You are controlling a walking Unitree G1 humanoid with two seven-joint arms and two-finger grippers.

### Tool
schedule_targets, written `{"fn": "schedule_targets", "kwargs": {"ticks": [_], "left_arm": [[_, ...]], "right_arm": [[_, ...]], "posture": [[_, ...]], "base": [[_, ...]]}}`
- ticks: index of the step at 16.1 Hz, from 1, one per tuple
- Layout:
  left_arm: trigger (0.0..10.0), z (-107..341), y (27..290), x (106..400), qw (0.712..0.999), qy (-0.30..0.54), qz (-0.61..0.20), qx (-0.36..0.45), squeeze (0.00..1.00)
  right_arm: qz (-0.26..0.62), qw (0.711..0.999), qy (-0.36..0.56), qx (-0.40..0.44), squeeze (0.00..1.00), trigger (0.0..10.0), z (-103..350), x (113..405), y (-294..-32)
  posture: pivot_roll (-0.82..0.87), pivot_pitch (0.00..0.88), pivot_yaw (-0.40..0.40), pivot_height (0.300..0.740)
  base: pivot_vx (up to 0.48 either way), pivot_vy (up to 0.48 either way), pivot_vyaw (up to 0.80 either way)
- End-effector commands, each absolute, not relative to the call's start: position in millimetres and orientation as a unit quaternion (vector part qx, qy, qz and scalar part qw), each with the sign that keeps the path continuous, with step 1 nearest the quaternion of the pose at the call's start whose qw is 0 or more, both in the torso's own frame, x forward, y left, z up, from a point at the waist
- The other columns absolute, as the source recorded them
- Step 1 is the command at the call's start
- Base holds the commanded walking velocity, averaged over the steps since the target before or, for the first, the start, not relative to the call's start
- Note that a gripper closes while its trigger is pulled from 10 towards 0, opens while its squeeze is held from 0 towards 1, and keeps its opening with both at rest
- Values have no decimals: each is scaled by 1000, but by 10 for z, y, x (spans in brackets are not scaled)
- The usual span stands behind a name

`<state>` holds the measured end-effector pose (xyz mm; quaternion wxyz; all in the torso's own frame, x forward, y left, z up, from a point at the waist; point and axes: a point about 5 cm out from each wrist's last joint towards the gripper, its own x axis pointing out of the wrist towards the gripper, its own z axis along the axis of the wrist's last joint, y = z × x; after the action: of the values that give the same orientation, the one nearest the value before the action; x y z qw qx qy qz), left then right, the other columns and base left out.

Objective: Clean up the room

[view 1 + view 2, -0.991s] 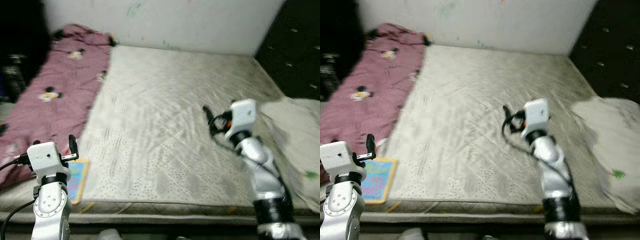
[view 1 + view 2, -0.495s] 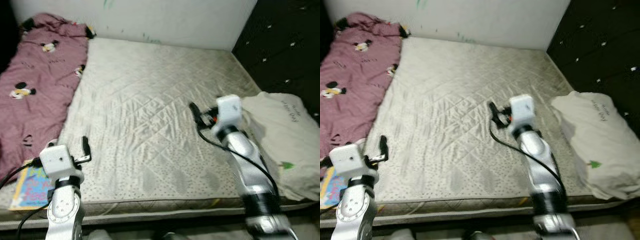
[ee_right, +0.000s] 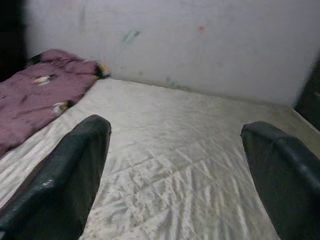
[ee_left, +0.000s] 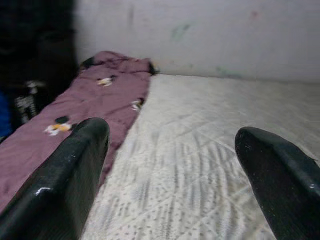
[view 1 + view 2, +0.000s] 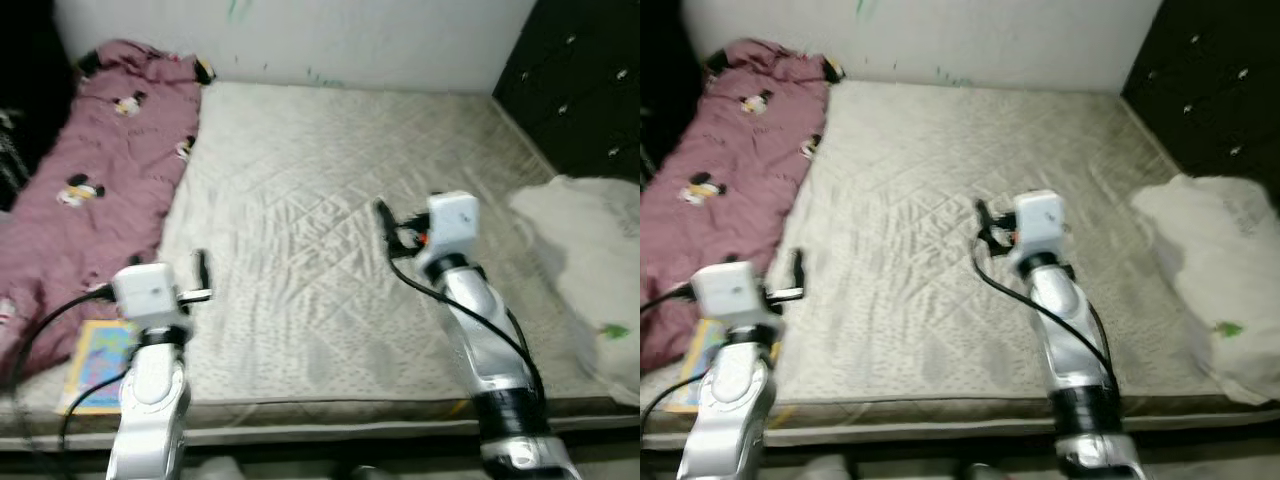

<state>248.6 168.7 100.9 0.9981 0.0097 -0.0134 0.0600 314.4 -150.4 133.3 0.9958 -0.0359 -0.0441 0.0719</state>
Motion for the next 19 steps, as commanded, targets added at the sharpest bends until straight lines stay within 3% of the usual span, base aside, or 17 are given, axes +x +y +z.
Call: {"fn": "schedule_targets", "kwargs": {"ticks": [1,5,11,19], "left_arm": [[10000,996,1633,2540,999,-5,34,10,0],[10000,1005,1488,2707,1000,-4,-10,5,0],[10000,978,1372,2717,1000,-7,-17,-11,0],[10000,1011,1576,2797,1000,-16,20,-8,0]], "right_arm": [[46,996,-60,-39,0,10000,1385,3108,-1601],[10,997,-61,-37,0,10000,1333,3033,-1695],[36,996,-78,-23,0,10000,1436,3204,-1494],[46,996,-70,-25,0,10000,1317,3132,-1437]], "posture": [[-59,0,44,740],[-101,0,98,740],[-59,0,70,740],[-86,0,105,740]], "base": [[0,0,0],[0,0,0],[0,0,0],[0,0,0]]}}
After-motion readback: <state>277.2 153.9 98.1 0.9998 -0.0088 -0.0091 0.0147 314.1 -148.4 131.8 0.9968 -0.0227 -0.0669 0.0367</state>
